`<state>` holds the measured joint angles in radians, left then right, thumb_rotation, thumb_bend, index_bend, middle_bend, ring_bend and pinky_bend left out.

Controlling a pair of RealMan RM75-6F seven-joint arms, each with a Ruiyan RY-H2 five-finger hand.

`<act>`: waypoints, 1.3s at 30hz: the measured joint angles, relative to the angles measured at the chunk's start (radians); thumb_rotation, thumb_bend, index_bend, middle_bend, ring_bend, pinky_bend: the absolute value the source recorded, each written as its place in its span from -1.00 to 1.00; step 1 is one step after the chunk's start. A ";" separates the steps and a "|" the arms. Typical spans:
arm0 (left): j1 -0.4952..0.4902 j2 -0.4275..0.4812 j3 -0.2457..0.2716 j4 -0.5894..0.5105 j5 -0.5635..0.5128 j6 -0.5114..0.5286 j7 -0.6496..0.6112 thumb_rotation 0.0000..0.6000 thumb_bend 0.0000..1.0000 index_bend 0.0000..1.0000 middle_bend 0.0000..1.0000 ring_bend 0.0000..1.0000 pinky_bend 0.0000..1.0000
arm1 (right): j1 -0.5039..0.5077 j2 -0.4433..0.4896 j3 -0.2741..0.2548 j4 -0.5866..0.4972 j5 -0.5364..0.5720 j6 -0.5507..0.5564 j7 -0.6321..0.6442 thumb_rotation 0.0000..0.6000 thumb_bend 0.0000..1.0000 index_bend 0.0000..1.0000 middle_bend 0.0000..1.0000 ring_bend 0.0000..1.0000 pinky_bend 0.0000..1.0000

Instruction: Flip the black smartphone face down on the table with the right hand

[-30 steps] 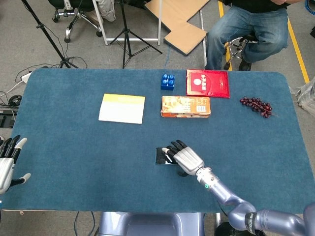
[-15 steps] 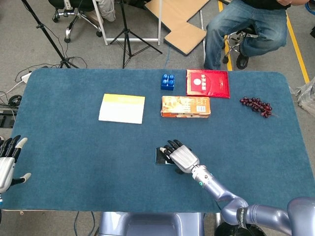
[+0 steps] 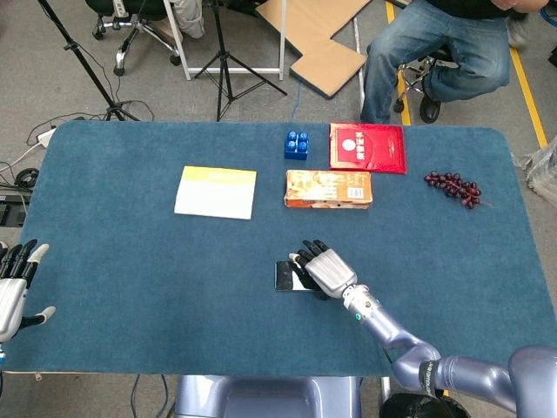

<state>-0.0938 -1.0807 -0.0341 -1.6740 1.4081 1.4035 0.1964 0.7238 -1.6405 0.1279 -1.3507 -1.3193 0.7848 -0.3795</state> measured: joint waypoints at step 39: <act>0.002 0.004 0.007 -0.004 0.014 0.014 -0.007 1.00 -1.00 -1.00 -1.00 -1.00 -1.00 | 0.004 -0.033 -0.060 0.060 -0.068 0.073 0.063 1.00 0.25 -0.30 -0.46 -0.70 -0.50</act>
<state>-0.0920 -1.0767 -0.0271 -1.6780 1.4217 1.4172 0.1892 0.7280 -1.6731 0.0683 -1.2911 -1.3874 0.8580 -0.3165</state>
